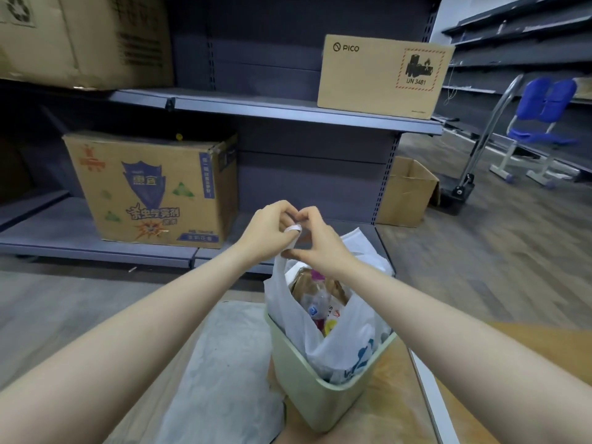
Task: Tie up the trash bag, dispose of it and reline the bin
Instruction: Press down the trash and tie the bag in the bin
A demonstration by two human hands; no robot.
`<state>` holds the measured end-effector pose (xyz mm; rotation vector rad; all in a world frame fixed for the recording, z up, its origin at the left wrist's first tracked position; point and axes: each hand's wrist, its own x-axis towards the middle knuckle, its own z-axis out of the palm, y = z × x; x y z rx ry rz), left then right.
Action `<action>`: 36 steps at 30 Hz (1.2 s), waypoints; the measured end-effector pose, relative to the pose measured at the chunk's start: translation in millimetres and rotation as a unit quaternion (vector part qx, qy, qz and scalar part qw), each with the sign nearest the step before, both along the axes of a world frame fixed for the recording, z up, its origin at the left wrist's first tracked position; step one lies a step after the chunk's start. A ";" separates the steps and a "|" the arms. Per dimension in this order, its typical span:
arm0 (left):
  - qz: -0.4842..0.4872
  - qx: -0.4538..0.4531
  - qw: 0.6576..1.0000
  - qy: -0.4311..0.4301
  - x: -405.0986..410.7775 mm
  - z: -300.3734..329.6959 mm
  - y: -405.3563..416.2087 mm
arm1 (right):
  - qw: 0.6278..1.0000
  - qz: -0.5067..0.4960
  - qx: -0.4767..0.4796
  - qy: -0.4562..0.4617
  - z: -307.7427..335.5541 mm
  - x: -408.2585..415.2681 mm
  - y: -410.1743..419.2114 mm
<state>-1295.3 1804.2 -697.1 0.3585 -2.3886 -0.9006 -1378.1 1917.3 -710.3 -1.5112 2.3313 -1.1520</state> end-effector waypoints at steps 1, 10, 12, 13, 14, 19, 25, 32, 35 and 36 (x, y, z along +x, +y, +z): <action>-0.010 -0.002 1.000 0.020 4.7 -5.2 -3.1 | 1.000 -0.012 -0.012 0.012 -4.4 2.3 -4.4; 0.019 0.045 0.998 -0.046 54.1 -148.4 2.7 | 0.990 0.030 0.132 0.031 9.6 -9.5 -12.7; -0.011 0.024 0.996 -0.090 52.6 -177.1 4.7 | 0.967 0.097 0.233 -0.027 27.0 -13.5 -6.9; -0.005 0.026 0.996 -0.088 50.4 -182.4 5.0 | 0.957 0.115 0.265 -0.036 34.4 -15.1 -5.0; 0.010 0.036 0.996 -0.083 47.7 -184.0 5.9 | 0.955 0.120 0.267 -0.036 39.6 -17.0 -4.1; 0.066 0.100 0.991 -0.059 37.0 -183.7 15.9 | 0.990 0.085 0.115 -0.012 43.6 -19.4 -10.4; 0.074 -0.022 0.990 -0.117 47.3 -186.5 13.5 | 0.996 0.062 0.063 -0.003 30.6 -9.8 -13.3; 0.063 -0.051 0.995 -0.064 53.9 -194.9 19.9 | 1.000 0.014 0.009 -0.027 21.4 -3.1 -9.8; 0.049 -0.024 0.993 -0.104 56.0 -185.8 19.1 | 0.999 -0.020 -0.036 -0.009 20.2 2.5 -13.2; 0.050 -0.021 0.992 -0.117 55.0 -183.0 18.4 | 0.998 -0.021 -0.054 0.005 22.1 4.9 -15.8</action>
